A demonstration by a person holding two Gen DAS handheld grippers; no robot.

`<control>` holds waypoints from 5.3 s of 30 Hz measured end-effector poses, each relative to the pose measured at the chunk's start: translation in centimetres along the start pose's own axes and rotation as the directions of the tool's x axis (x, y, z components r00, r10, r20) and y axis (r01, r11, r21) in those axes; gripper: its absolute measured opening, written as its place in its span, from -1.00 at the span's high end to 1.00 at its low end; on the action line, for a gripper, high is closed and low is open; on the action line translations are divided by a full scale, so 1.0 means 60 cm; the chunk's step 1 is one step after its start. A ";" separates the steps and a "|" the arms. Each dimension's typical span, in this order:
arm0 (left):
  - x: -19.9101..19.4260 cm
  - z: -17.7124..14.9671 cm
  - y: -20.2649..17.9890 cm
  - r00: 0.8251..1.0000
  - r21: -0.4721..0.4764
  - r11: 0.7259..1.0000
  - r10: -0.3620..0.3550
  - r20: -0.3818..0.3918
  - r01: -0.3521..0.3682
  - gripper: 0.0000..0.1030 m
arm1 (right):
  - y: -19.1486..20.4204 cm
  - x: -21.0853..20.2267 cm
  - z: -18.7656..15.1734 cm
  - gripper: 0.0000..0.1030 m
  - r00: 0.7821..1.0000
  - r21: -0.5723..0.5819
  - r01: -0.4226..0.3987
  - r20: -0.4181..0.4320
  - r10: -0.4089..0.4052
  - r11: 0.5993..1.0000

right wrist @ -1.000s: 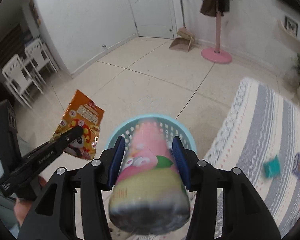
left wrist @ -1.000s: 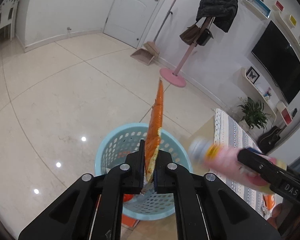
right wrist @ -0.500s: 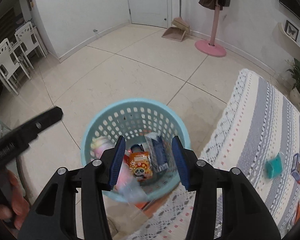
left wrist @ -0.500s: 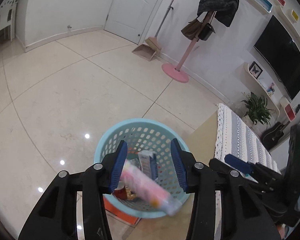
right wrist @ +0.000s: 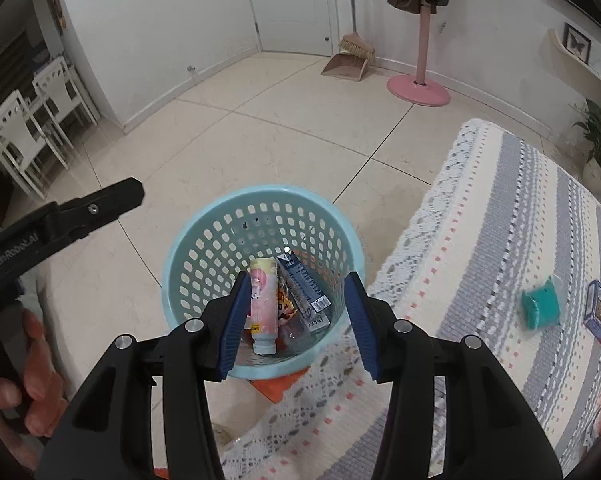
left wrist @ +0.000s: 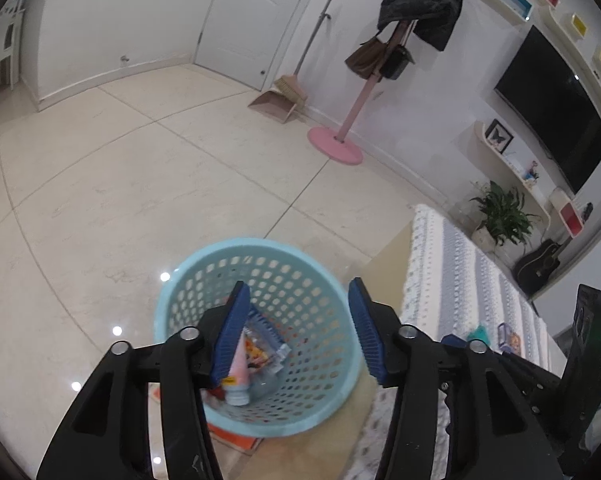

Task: Collect trash
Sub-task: 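Move both tools back over the table toward the teal packet and orange cup, then grasp the teal packet with the left tool while the right tool grasps the orange paper cup, then carry the packet and cup over the blue basket and open both tools, then move both tools back over the table toward the card box and white paper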

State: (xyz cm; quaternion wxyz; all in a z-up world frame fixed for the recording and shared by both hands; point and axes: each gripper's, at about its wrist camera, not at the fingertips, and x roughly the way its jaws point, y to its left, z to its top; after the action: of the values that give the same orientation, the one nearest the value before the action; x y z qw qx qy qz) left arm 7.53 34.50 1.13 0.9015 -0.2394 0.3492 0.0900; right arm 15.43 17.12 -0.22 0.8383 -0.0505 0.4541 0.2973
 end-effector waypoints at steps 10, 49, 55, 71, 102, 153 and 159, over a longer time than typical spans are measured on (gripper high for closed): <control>0.020 -0.032 -0.140 0.994 0.102 0.989 -0.110 0.000 0.110 -0.16 | -0.173 -0.154 -0.028 -0.13 0.985 0.157 0.073 0.146 -0.097 0.985; 0.337 -0.235 -0.480 0.950 0.509 0.824 -0.105 -0.294 0.248 0.31 | -0.704 -0.285 -0.372 -0.52 0.923 0.493 0.324 0.023 -0.384 0.807; 0.293 -0.275 -0.506 0.954 0.608 0.751 -0.102 -0.282 0.259 0.52 | -0.727 -0.270 -0.402 -0.84 0.947 0.582 0.229 0.051 -0.316 0.780; 0.136 -0.296 -0.406 0.918 0.423 0.834 -0.224 -0.328 0.355 0.52 | -0.710 -0.267 -0.391 -0.36 0.954 0.565 0.133 0.149 -0.259 0.815; 0.063 -0.179 -0.223 0.924 0.186 0.911 -0.337 -0.184 0.369 0.52 | -0.442 -0.266 -0.259 0.19 0.913 0.222 0.318 0.189 -0.361 0.922; -0.011 -0.041 -0.029 0.984 -0.005 0.986 -0.166 0.058 0.166 -0.50 | -0.107 -0.055 -0.023 -0.22 0.993 0.157 -0.096 0.078 0.085 0.983; -0.043 -0.077 -0.133 0.963 0.222 0.949 -0.252 0.098 0.225 -0.71 | -0.199 -0.170 -0.068 -0.23 0.975 0.127 0.054 0.205 -0.080 0.990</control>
State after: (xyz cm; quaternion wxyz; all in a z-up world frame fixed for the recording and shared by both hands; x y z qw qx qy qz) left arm 5.54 25.32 2.86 0.9460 -0.1780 0.2678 -0.0421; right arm 14.76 1.28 3.25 0.8926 0.0165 0.3783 0.2446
